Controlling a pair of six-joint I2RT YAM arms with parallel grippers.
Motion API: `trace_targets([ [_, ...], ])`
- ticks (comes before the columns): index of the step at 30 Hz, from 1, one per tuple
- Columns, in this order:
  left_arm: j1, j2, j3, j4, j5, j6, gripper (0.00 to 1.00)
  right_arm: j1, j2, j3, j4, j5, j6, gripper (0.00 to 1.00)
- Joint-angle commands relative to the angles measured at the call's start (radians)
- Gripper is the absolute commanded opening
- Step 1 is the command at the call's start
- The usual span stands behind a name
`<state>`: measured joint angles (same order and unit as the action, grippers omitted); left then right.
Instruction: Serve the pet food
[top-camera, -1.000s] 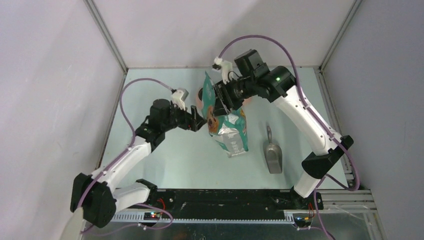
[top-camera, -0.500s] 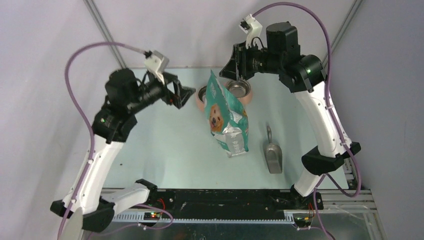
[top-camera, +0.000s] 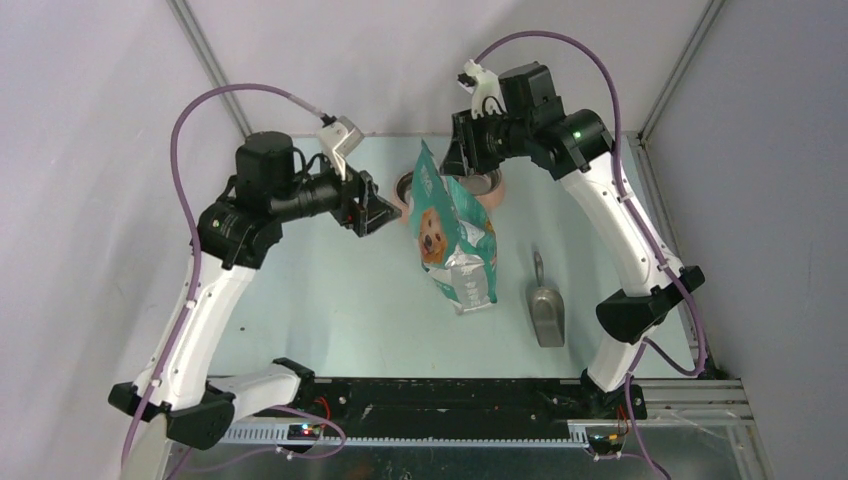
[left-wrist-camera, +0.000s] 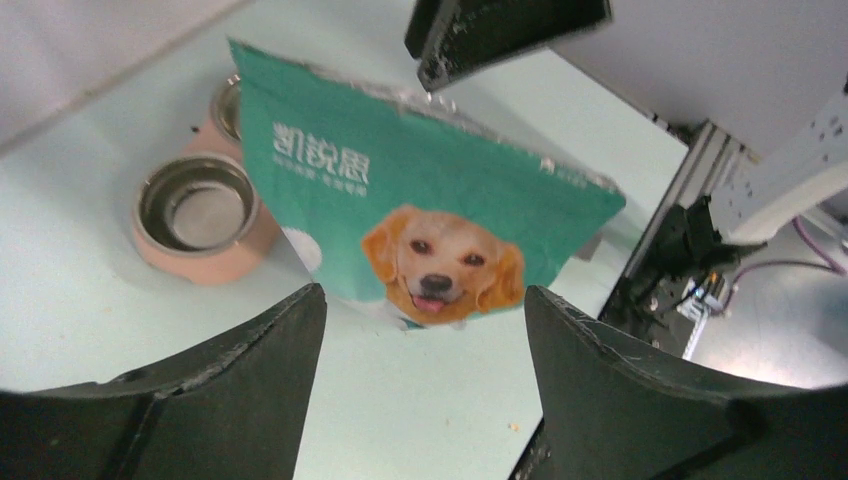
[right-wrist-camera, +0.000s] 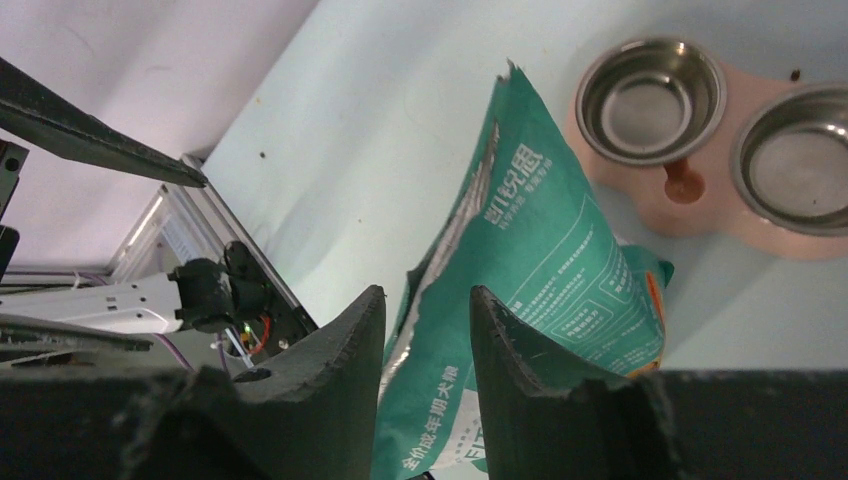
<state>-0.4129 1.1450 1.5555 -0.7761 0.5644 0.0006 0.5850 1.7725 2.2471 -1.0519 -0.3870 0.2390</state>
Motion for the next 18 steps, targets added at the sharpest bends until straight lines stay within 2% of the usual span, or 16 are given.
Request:
trace_targets([
  [1,0.003,-0.089,-0.024,0.029,0.052,0.025,0.83,-0.014,-0.021,-0.012,0.0,-0.008,-0.023,0.32],
  [9,0.004,-0.139,-0.099,0.051,0.025,0.012,0.85,0.005,0.011,-0.007,0.001,-0.024,-0.029,0.31],
  [15,0.005,-0.147,-0.116,0.071,-0.011,0.014,0.86,0.011,-0.002,-0.001,0.023,-0.141,0.0,0.34],
  [18,0.004,-0.146,-0.123,0.084,-0.029,0.01,0.87,0.028,-0.013,-0.011,0.012,-0.103,-0.013,0.35],
])
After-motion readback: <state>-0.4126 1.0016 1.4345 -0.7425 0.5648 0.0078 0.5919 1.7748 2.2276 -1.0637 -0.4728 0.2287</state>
